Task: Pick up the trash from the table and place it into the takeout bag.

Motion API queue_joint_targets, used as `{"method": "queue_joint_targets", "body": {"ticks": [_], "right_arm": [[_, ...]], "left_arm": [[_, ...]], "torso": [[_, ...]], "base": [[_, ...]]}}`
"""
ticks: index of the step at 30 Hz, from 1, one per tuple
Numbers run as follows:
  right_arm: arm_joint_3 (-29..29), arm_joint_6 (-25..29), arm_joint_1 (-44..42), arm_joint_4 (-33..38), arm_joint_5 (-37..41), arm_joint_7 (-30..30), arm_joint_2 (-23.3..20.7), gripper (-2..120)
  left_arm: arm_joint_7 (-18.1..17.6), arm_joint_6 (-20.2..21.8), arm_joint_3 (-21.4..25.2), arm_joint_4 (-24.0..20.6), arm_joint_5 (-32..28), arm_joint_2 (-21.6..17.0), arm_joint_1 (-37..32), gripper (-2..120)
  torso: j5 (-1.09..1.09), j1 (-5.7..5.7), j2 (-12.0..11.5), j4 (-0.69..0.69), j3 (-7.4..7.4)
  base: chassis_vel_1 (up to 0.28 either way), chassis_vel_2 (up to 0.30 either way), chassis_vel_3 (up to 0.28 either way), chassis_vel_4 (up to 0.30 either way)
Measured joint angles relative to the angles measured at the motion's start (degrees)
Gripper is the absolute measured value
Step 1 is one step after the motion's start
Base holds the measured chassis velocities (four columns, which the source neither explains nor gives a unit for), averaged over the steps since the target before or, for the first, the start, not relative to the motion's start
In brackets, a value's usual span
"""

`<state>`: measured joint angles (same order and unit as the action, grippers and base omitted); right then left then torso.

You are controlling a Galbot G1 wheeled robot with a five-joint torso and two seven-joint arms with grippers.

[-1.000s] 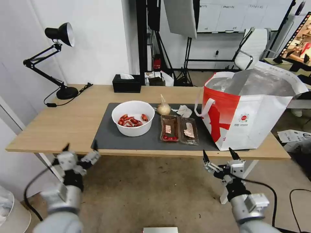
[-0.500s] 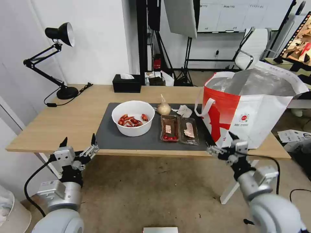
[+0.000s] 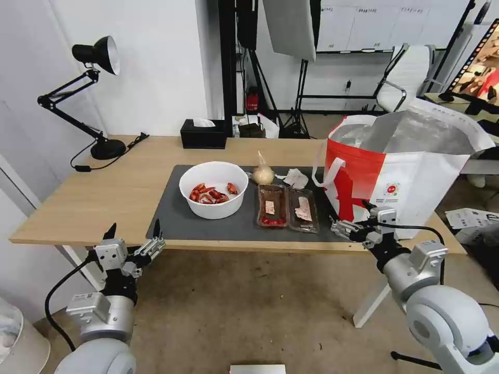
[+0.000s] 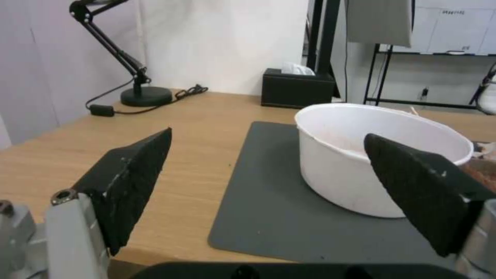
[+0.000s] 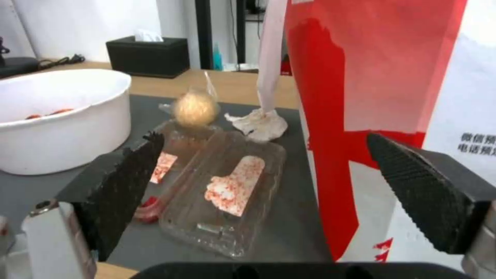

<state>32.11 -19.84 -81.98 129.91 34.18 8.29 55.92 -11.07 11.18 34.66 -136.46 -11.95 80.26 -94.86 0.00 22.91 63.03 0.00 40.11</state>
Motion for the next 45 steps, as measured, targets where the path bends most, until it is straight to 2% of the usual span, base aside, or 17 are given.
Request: {"method": "queue_joint_targets", "body": {"ticks": [12, 16, 17, 18, 19, 20, 21, 22, 23, 24, 25, 27, 31, 45], "right_arm": [[-0.4, 0.1, -0.4, -0.1, -0.3, -0.3, 0.6, 100], [-1.2, 0.2, -0.4, 0.2, 2.0, 0.4, 0.8, 100], [-2.2, 0.2, 0.1, 1.2, 8.6, 3.9, 1.1, 100], [-3.3, 0.1, 1.2, 2.5, 16.9, 10.0, 1.7, 100], [-3.8, 1.2, 3.2, 4.1, 27.9, 21.1, 3.4, 100], [-3.8, 1.2, 3.2, 4.1, 27.9, 21.1, 3.4, 100], [-3.8, 3.3, 4.8, 4.5, 36.2, 29.3, 4.8, 100], [-3.7, 4.8, 5.7, 4.5, 41.5, 33.7, 5.6, 100], [-3.7, 4.8, 5.7, 4.5, 41.5, 33.7, 5.6, 100], [-3.6, 6.4, 6.2, 4.3, 48.1, 37.8, 6.6, 100], [-3.6, 7.2, 6.2, 4.0, 51.0, 39.5, 7.3, 100], [-3.8, 7.4, 6.2, 3.6, 54.0, 40.5, 8.2, 100], [-5.5, 7.5, 6.9, 2.4, 58.7, 41.0, 9.8, 100], [-7.8, 7.0, 10.0, -0.4, 64.2, 39.7, 11.0, 100]], "left_arm": [[0.1, 0.0, -0.2, 0.1, 0.4, 0.0, -0.1, 100], [0.0, 0.0, -0.1, 0.2, 0.8, 0.0, -0.1, 100], [0.0, 0.0, -0.1, 0.2, 0.8, -0.1, -0.1, 100], [0.0, 0.0, -0.1, 0.2, 0.8, -0.3, -0.2, 100], [-0.1, 0.1, -0.2, 0.2, 0.8, -0.7, -0.1, 100], [-0.1, 0.1, -0.2, 0.2, 0.8, -0.7, -0.1, 100], [-0.1, 0.1, -0.3, 0.3, 0.8, -1.1, -0.1, 100], [-0.1, 0.1, -0.4, 0.4, 0.7, -1.3, -0.1, 100], [-0.1, 0.1, -0.4, 0.4, 0.7, -1.3, -0.1, 100], [0.0, 0.1, -0.9, 0.7, 0.7, -1.6, 0.1, 100], [-0.1, 0.1, -1.3, 0.9, 0.6, -2.0, 0.5, 100], [0.0, 0.1, -1.6, 1.1, 0.5, -2.4, 0.7, 100], [0.0, 0.1, -1.7, 1.1, 0.5, -2.7, 0.5, 100], [0.0, 0.2, -2.0, 1.2, 0.3, -3.8, 0.4, 100]], "torso": [[-0.01, 0.00, 0.0, 0.00, 0.00], [0.00, 0.00, 0.0, 0.00, 0.00], [0.00, 0.00, 0.0, -0.01, 0.00], [-0.01, 0.00, 0.0, 0.00, 0.00], [-0.01, 0.00, 0.0, 0.02, 0.00], [-0.01, 0.00, 0.0, 0.02, 0.00], [-0.03, 0.00, 0.0, 0.00, -0.01], [-0.01, 0.00, 0.0, 0.01, 0.00], [-0.01, 0.00, 0.0, 0.01, 0.00], [0.00, 0.00, 0.0, 0.03, 0.00], [0.00, 0.00, 0.0, 0.01, 0.00], [0.00, 0.00, 0.0, -0.02, 0.00], [-0.01, 0.00, 0.0, 0.01, 0.00], [-0.01, 0.00, 0.0, 0.00, 0.00]], "base": [[0.000, 0.000, 0.000, 0.000], [0.000, 0.000, 0.000, 0.000], [0.000, 0.000, 0.000, 0.000], [0.000, 0.000, 0.000, 0.000], [0.000, 0.000, 0.000, 0.000], [0.000, 0.000, 0.000, 0.000], [0.000, 0.000, 0.000, 0.000], [0.000, 0.000, 0.000, 0.000], [0.000, 0.000, 0.000, 0.000], [0.000, 0.000, 0.000, 0.000], [0.000, 0.000, 0.000, 0.000], [0.000, 0.000, 0.000, 0.000], [0.000, 0.000, 0.000, 0.000], [0.000, 0.000, 0.000, 0.000]]}}
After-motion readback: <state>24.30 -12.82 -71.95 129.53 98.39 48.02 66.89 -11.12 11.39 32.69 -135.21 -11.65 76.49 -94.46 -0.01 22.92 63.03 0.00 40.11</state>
